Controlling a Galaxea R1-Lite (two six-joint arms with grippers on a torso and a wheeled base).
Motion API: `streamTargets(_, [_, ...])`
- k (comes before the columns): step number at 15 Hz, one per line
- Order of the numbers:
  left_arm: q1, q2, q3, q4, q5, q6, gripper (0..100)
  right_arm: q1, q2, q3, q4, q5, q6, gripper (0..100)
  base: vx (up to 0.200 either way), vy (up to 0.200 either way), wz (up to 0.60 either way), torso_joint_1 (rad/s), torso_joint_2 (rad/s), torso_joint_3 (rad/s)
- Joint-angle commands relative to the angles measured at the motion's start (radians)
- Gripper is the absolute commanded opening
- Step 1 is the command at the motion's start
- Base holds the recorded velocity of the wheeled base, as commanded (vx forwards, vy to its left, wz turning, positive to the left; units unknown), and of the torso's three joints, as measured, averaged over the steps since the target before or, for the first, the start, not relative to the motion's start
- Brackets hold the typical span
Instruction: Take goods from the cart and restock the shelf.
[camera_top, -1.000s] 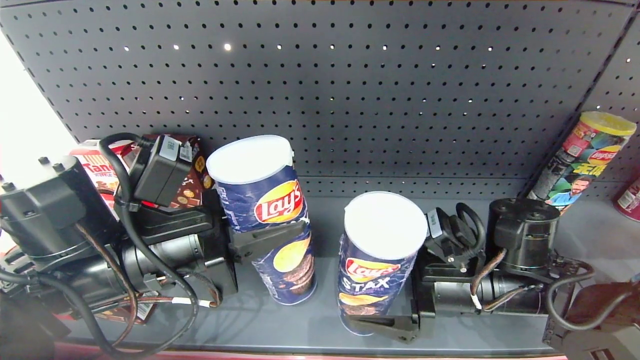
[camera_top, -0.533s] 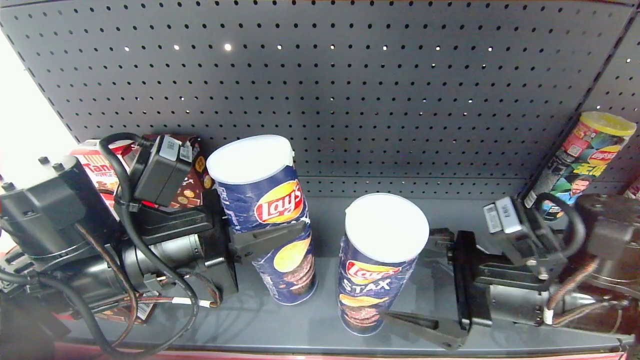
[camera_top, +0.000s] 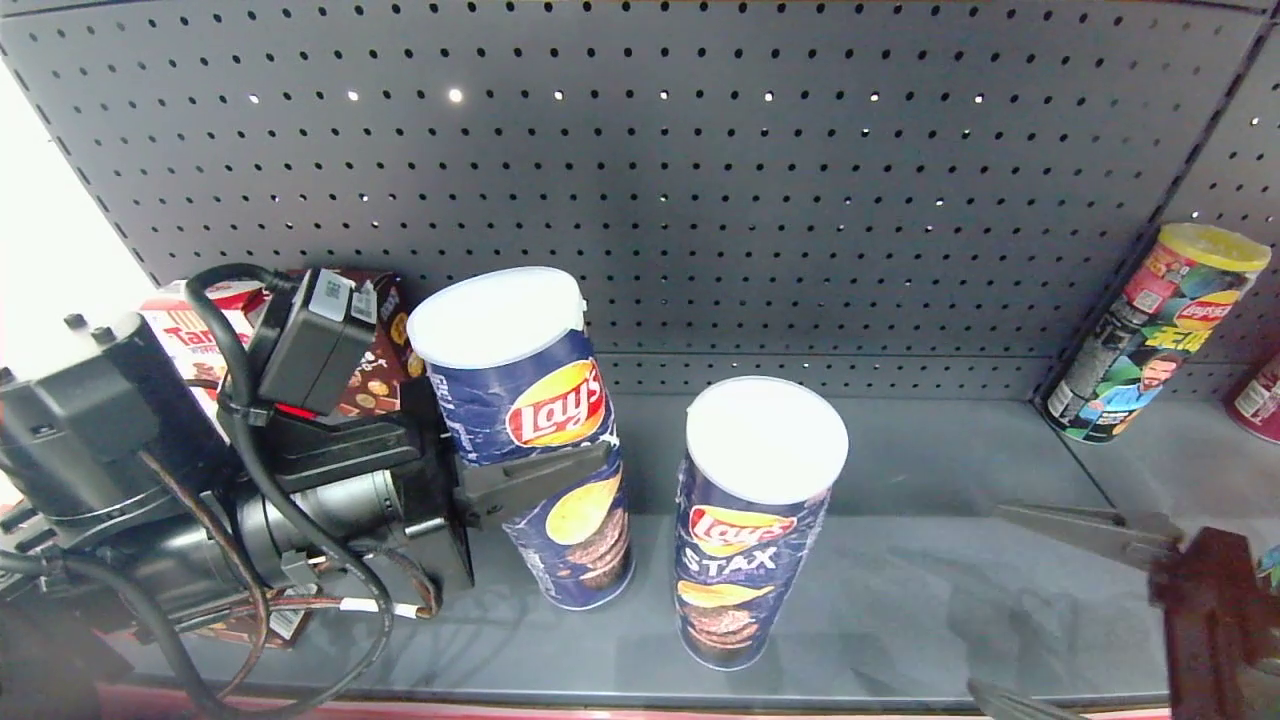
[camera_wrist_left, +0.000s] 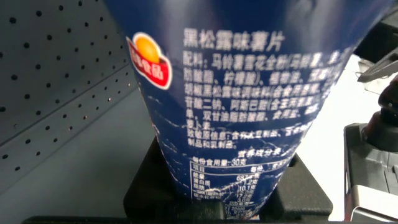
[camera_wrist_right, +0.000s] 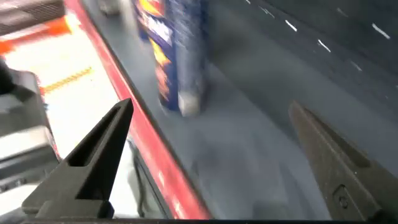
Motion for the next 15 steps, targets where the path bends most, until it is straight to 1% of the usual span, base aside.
streamTargets(1, [0.000,-0.002,0.001,0.000,0.005,0.003,0,-0.009,-0.352,0.076,0.228,-0.144,0.023,100,0.000,0.000,0.00,0.000,0.00,0.000])
streamTargets(5, [-0.003,-0.013,-0.008,0.000,0.018,0.006,0,-0.044,-0.608,0.211,0.301,-0.318,0.123,100,0.000,0.000,0.00,0.000,0.00,0.000])
streamTargets(9, [-0.003,-0.019,-0.005,-0.002,0.021,0.006,0,-0.090,-0.817,0.280,0.438,-0.356,0.198,100,0.000,0.000,0.00,0.000,0.00,0.000])
streamTargets(10, [-0.003,-0.024,-0.003,-0.002,0.021,0.006,0,-0.115,-0.917,0.295,0.524,-0.355,0.201,100,0.000,0.000,0.00,0.000,0.00,0.000])
streamTargets(11, [-0.003,-0.032,0.000,0.000,0.021,0.006,0,-0.111,-1.024,0.298,0.628,-0.339,0.201,100,0.000,0.000,0.00,0.000,0.00,0.000])
streamTargets(12, [-0.005,-0.033,0.001,0.000,0.021,0.006,0,-0.073,-1.044,0.288,0.709,-0.341,0.218,100,0.000,0.000,0.00,0.000,0.00,0.000])
streamTargets(13, [-0.003,-0.035,0.004,0.000,0.021,0.006,0,-0.021,-1.044,0.292,0.688,-0.342,0.227,100,0.000,0.000,0.00,0.000,0.00,0.000])
streamTargets(14, [-0.003,-0.033,0.009,0.000,0.021,0.006,0,0.053,-1.044,0.295,0.677,-0.347,0.230,100,0.000,0.000,0.00,0.000,0.00,0.000])
streamTargets(15, [-0.003,-0.032,0.012,0.000,0.019,0.006,0,0.148,-1.044,0.297,0.673,-0.349,0.227,100,0.000,0.000,0.00,0.000,0.00,0.000])
